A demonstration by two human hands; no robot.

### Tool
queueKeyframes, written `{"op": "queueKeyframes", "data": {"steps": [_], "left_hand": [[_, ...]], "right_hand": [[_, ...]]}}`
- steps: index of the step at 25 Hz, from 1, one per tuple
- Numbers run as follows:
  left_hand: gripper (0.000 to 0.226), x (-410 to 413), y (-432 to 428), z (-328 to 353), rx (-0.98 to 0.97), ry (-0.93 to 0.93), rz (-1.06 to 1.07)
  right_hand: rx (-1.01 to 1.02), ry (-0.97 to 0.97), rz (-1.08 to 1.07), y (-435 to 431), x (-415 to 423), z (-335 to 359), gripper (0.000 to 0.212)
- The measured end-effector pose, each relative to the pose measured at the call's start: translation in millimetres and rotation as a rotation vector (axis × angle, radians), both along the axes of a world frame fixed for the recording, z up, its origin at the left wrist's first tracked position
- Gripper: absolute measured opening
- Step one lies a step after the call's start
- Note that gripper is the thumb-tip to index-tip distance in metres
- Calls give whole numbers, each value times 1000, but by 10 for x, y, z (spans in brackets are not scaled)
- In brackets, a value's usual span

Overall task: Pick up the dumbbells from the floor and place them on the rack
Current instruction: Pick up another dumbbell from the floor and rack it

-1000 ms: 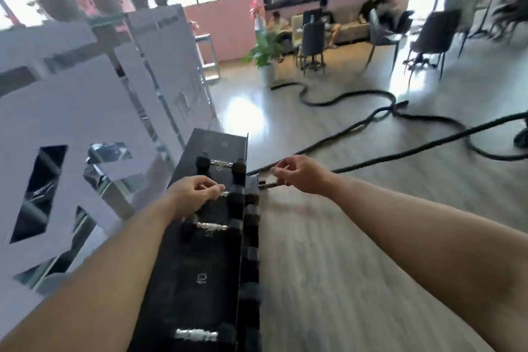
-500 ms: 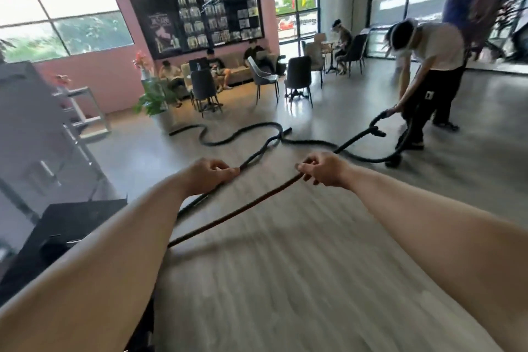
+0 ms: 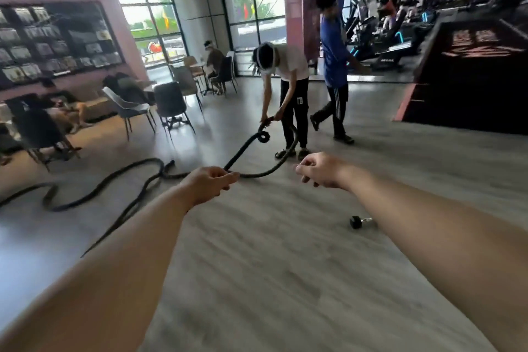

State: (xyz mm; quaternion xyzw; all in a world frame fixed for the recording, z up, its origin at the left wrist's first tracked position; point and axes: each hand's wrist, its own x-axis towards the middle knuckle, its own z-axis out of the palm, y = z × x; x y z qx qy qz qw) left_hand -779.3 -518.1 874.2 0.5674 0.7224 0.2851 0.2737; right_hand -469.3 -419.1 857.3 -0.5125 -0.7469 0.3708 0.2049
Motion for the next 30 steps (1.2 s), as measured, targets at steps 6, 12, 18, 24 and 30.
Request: {"op": "queueKeyframes", "data": {"steps": [6, 12, 18, 24, 30], "left_hand": [[66, 698, 1566, -463, -56, -74, -240], [51, 820, 3037, -676, -135, -111, -388], [43, 1297, 3972, -1005, -199, -119, -532], [46, 1986, 4950, -1188, -223, -111, -539], [38, 2927, 5957, -1386, -264, -88, -474]], "right_hand": [[-97, -50, -309, 787, 800, -341, 39], [-167, -47, -570, 1620, 1007, -532, 43], [-204, -57, -678, 2238, 1204, -793, 40], [-219, -40, -679, 3191, 1907, -1001, 39], [-325, -94, -649, 4329, 2915, -1307, 41]]}}
